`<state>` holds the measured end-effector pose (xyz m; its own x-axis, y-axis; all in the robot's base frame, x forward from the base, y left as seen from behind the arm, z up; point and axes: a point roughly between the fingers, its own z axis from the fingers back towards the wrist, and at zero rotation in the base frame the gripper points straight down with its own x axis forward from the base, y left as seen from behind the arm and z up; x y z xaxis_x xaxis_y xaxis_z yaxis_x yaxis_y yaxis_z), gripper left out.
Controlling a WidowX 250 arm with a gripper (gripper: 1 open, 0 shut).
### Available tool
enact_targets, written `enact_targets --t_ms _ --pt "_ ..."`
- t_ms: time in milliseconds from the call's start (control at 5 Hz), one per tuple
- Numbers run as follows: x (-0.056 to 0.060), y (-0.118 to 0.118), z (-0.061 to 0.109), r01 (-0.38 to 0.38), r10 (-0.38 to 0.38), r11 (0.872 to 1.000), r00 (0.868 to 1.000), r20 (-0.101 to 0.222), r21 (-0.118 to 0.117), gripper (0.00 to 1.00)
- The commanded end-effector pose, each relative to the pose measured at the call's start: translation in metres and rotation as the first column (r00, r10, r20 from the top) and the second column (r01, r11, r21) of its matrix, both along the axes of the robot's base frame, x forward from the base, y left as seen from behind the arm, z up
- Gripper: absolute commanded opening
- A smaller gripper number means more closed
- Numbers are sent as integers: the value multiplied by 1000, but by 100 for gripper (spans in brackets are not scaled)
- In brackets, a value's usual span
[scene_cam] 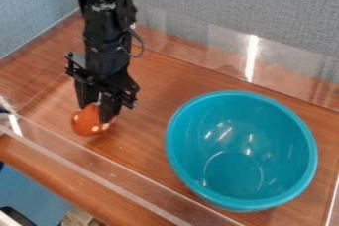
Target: Remove the mushroom from inside the blue bowl and put it on the table
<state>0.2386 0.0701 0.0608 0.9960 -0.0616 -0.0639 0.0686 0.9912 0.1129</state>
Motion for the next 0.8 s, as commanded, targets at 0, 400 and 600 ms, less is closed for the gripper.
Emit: enact_targets --t_ms 0,400,600 --pt "7 5 22 -17 16 1000 997 81 14 0" --pt "6 9 24 -25 25 1000 996 87 5 100" --pt "5 10 22 -34 34 999 996 83 1 100"
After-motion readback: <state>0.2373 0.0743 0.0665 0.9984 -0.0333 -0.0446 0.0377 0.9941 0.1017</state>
